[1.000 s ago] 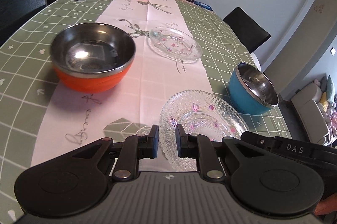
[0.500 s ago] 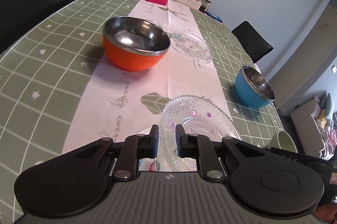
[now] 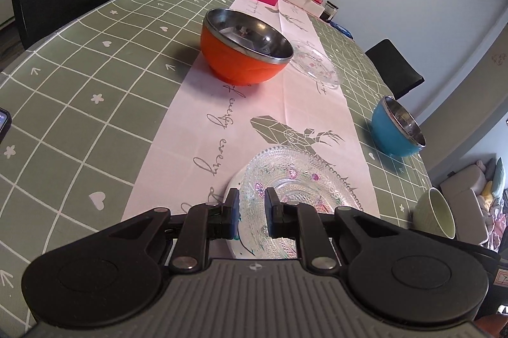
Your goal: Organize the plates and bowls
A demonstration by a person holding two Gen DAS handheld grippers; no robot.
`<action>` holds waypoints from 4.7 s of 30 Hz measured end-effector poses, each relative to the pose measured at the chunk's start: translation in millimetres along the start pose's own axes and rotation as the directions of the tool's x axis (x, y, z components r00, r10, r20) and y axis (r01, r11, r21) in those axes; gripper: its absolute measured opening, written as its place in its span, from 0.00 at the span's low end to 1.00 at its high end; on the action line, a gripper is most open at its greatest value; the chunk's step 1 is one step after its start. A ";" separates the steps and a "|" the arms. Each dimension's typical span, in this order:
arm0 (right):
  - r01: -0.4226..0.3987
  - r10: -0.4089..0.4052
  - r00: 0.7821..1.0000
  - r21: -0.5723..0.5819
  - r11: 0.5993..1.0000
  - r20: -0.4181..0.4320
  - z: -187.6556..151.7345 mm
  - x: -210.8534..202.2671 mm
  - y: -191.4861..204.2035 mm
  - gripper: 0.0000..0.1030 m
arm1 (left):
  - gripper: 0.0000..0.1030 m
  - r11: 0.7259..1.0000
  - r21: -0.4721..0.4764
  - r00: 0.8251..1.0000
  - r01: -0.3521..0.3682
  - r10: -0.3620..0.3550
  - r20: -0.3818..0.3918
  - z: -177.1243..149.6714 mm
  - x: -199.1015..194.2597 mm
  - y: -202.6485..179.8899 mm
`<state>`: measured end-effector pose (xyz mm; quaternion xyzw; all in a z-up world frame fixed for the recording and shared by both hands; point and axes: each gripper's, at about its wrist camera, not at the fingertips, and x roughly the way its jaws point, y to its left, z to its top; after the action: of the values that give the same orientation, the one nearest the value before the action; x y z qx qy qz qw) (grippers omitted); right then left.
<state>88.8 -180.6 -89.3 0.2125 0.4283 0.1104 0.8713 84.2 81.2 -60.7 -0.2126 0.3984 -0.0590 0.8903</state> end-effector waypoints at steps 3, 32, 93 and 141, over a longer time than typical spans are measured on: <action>0.016 -0.016 1.000 -0.033 0.999 0.012 0.9 1.6 5.3 0.09 | 0.17 1.000 -0.013 1.000 -0.004 0.004 -0.013 -1.5 5.7 3.9; 0.099 -0.087 0.993 -0.180 0.979 0.077 -9.7 1.5 17.7 0.14 | 0.22 0.997 0.056 0.999 -0.054 0.053 0.009 -10.2 10.3 -1.2; 0.183 -0.162 0.983 -0.343 0.921 0.089 177.5 12.8 -26.8 0.53 | 0.66 0.859 0.505 0.995 0.088 -0.047 -0.092 119.1 110.0 -157.8; 0.138 -0.107 0.958 0.102 0.985 -0.266 338.2 233.4 -73.8 0.19 | 0.22 0.966 0.250 0.918 -0.071 0.162 -0.363 271.4 323.6 -106.5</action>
<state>500.0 -251.8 -103.3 0.2212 0.5570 0.0570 0.7985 509.0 -13.8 -76.2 -0.0676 0.5656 -0.0916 0.8168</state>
